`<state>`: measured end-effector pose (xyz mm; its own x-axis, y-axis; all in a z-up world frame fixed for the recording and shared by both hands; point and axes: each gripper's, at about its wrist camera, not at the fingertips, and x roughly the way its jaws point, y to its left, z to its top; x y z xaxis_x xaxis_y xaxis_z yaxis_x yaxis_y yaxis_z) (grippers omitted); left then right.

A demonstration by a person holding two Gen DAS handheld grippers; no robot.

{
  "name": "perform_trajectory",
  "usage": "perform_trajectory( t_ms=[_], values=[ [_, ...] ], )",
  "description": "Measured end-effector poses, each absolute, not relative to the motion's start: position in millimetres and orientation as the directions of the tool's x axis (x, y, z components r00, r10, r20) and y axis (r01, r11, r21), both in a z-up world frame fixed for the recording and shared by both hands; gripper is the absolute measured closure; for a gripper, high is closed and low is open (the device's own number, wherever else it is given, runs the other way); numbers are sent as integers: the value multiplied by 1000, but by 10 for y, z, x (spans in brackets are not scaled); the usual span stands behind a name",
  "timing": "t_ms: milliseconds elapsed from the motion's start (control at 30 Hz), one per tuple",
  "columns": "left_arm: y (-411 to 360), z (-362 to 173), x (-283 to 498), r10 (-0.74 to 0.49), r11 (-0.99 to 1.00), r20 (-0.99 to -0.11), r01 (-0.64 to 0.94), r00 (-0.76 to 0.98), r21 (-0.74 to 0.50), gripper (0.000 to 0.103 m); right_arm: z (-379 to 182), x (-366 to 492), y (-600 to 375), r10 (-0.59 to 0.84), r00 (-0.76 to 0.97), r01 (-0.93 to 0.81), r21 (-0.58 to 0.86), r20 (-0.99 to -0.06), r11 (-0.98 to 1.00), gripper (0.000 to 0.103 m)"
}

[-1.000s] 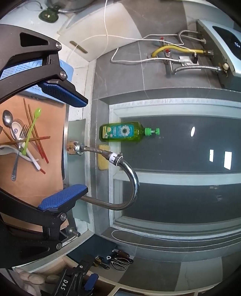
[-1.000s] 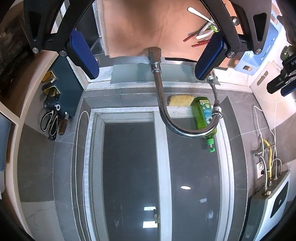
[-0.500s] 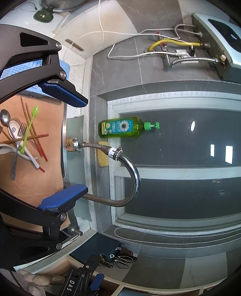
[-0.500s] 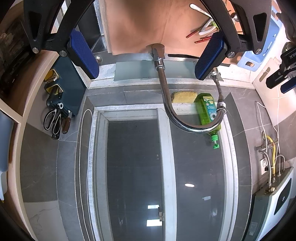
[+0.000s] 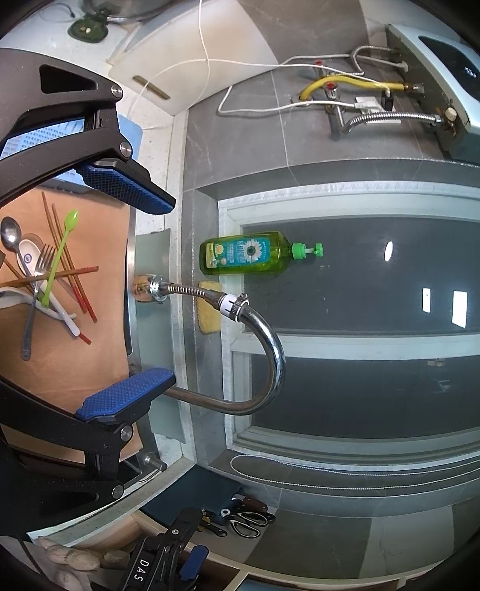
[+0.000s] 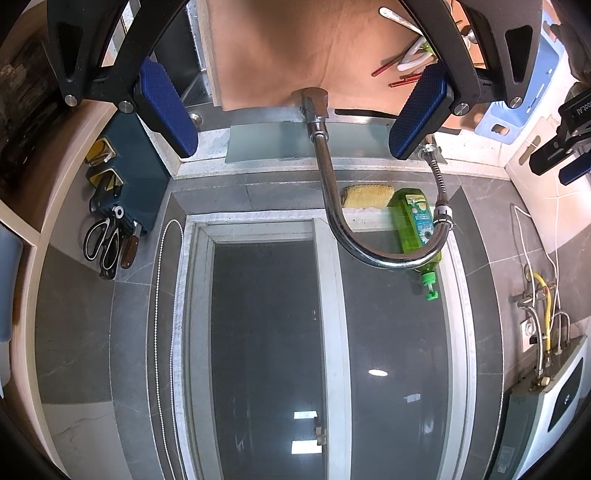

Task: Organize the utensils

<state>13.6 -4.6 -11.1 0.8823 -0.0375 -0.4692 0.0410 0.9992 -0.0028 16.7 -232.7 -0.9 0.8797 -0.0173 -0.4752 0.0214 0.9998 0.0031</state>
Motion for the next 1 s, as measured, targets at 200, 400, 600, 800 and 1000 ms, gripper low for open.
perform_trajectory(
  t_ms=[200,400,600,800,1000],
  values=[
    [-64,-114,139,-40,999,-472,46,881,0,18,-30,157,-2332,-19,878,25,5,-477,1000,1],
    [-83,-126,137,-42,999,-475,49,879,1,18,-39,141,-2357,-21,877,29,9,-480,1000,1],
    [-97,-132,135,-43,999,-479,51,877,3,18,-52,141,-2364,-23,874,33,13,-485,999,1],
    [-107,-142,133,-42,999,-481,51,876,5,18,-58,146,-2371,-22,873,34,16,-488,999,1],
    [-111,-151,126,-42,999,-481,52,876,8,18,-58,145,-2370,-22,872,34,17,-488,999,1]
  ],
)
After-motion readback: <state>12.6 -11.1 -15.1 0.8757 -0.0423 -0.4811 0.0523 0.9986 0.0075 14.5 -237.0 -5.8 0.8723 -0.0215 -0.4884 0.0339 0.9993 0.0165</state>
